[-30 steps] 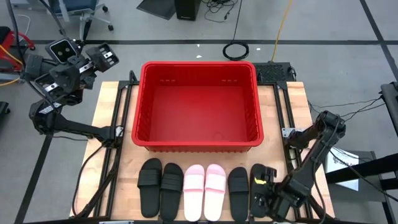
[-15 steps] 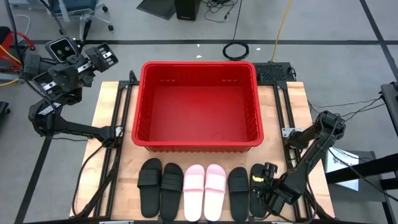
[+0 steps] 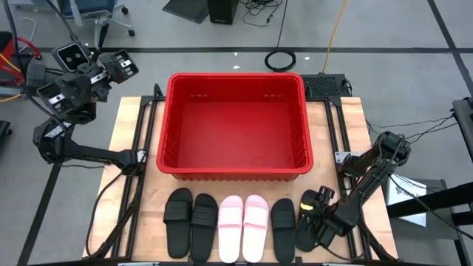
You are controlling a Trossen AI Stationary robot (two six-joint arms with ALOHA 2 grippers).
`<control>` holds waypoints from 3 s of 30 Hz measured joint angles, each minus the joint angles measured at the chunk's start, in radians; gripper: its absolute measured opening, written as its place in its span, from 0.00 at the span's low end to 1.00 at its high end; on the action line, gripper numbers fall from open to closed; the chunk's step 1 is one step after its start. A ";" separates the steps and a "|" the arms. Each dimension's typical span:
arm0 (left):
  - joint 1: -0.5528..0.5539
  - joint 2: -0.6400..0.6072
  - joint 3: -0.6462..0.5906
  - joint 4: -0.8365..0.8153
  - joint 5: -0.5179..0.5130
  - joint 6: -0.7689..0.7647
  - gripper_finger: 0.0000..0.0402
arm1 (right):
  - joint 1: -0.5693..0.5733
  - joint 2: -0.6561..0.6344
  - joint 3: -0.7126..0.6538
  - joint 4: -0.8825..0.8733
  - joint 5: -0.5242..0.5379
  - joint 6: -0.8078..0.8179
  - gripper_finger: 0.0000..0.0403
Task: Pick and place slides into bin
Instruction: Put the black slide into the red bin
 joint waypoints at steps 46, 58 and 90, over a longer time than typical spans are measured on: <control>0.000 0.003 0.000 -0.007 -0.071 0.051 0.60 | -0.116 -0.551 -0.011 0.294 -0.127 -0.277 0.02; 0.000 0.003 0.000 -0.007 -0.071 0.052 0.60 | -0.362 -0.578 -0.010 1.053 -0.130 -0.632 0.02; 0.000 0.007 0.000 -0.006 -0.063 0.025 0.60 | -0.820 -0.479 0.577 0.853 0.090 -1.423 0.03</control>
